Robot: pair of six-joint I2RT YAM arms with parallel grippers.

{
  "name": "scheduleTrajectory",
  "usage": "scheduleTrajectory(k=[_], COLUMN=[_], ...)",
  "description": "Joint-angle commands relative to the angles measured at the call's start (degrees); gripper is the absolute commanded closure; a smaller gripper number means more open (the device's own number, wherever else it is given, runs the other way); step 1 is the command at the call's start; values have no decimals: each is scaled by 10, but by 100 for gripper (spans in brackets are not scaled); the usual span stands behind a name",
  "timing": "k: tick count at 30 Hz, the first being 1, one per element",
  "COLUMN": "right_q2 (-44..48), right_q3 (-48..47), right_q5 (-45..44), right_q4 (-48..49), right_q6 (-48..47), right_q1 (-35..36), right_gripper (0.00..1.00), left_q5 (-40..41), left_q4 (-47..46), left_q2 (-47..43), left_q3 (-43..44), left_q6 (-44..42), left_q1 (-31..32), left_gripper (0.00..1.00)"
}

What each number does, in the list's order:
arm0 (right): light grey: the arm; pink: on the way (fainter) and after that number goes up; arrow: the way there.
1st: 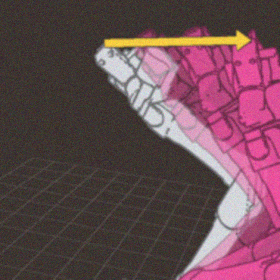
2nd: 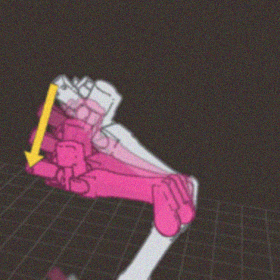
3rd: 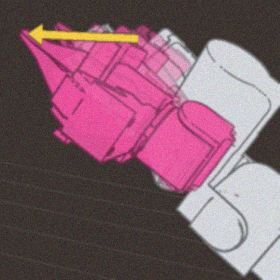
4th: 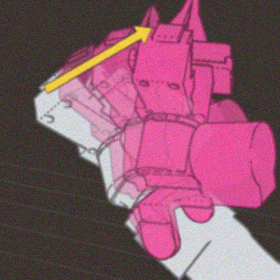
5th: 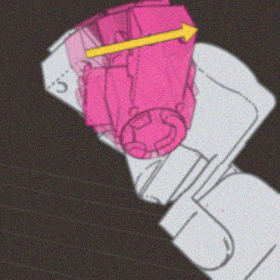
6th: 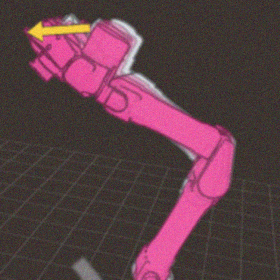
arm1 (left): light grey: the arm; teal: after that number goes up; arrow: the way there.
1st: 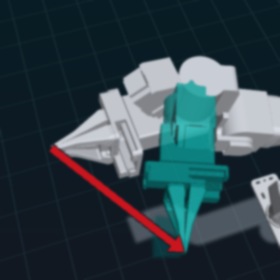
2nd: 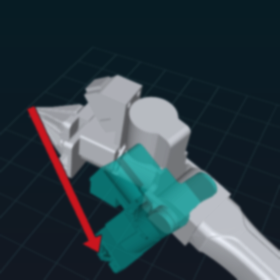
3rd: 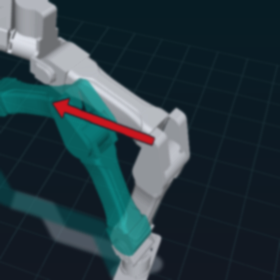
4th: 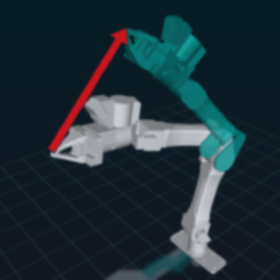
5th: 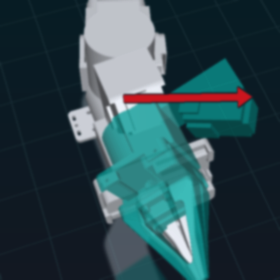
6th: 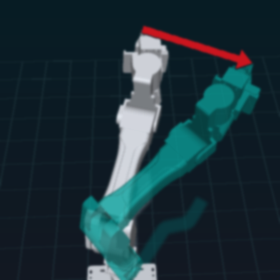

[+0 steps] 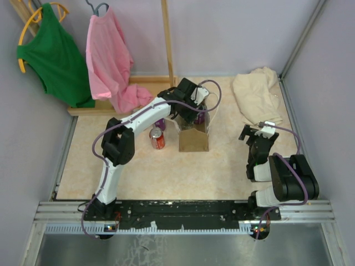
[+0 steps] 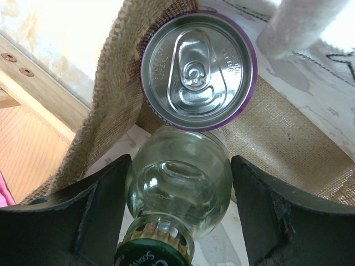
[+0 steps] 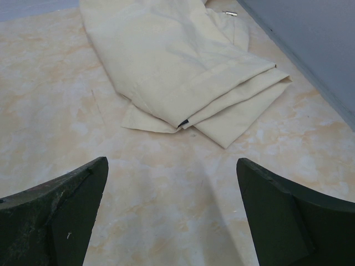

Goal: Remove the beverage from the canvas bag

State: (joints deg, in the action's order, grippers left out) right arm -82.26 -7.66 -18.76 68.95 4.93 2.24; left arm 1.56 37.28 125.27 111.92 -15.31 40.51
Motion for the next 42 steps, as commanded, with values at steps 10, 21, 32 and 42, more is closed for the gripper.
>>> scheduleTrajectory(k=[10, 21, 32, 42], right_q2=[-4, -3, -4, -4], right_q3=[-17, -17, -17, -17], right_q5=[-9, -9, -9, -10], right_q4=[24, 23, 23, 23], right_q6=[-7, -7, -7, -7], right_q1=[5, 4, 4, 4], right_gripper=[1, 1, 1, 1], left_q5=[13, 35, 36, 6], left_q4=[20, 21, 57, 123], left_q2=[45, 63, 25, -20], left_q3=[-4, -2, 45, 112], left_q6=[8, 11, 13, 14], left_q1=[-2, -4, -8, -8], left_gripper=[26, 100, 100, 100])
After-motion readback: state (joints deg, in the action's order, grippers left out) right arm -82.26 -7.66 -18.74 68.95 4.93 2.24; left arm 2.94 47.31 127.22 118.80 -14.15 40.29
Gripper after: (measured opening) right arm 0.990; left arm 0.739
